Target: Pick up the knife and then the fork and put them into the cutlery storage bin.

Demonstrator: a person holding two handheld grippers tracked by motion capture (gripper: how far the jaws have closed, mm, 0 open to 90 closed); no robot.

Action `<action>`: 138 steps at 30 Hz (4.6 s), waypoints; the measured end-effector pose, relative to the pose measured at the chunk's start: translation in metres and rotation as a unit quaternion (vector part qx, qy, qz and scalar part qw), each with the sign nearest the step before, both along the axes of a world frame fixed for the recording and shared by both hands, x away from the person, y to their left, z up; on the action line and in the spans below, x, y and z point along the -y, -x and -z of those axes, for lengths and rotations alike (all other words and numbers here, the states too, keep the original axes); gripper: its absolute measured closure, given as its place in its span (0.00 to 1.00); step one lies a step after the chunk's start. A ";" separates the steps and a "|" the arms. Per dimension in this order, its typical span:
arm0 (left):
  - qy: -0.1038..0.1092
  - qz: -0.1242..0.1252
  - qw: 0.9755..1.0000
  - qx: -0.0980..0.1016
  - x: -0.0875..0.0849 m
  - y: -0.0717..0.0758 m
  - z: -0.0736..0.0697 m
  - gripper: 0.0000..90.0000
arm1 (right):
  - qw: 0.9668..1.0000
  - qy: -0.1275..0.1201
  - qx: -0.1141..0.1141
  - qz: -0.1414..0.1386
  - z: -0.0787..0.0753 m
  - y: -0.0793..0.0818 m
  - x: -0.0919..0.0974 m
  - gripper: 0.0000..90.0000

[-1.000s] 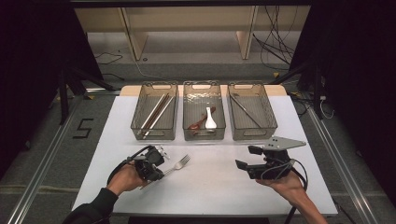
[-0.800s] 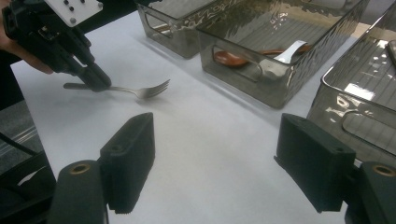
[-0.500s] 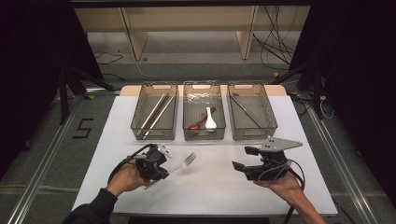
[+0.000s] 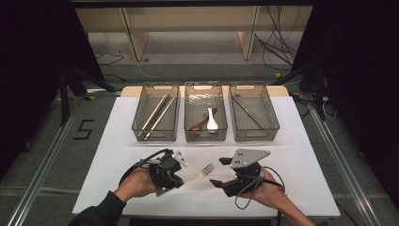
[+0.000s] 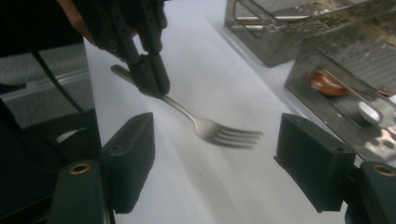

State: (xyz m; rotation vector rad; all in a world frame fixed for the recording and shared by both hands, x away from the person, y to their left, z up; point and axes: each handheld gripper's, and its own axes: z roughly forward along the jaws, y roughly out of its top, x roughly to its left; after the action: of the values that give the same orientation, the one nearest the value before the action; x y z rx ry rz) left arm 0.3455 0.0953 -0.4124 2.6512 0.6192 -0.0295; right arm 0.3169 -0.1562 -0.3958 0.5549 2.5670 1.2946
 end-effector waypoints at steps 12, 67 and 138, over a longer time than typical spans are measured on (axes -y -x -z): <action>0.001 0.045 0.999 -0.011 0.025 0.009 -0.009 0.92 | 0.994 0.074 0.032 -0.067 0.014 0.006 -0.029 0.38; 0.070 0.008 0.998 0.001 0.011 0.003 -0.028 0.42 | 0.961 0.207 0.099 -0.157 0.037 0.017 -0.030 0.98; 0.224 -0.184 0.950 0.117 -0.081 -0.001 -0.004 0.18 | 0.987 0.125 0.075 0.067 0.004 -0.065 0.044 0.98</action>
State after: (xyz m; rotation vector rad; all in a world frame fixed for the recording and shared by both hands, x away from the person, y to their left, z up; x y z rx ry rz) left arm 0.3462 0.1766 -0.4082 2.0332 0.8940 0.2236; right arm 0.3819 -0.2002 -0.3999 0.5463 2.4706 0.9175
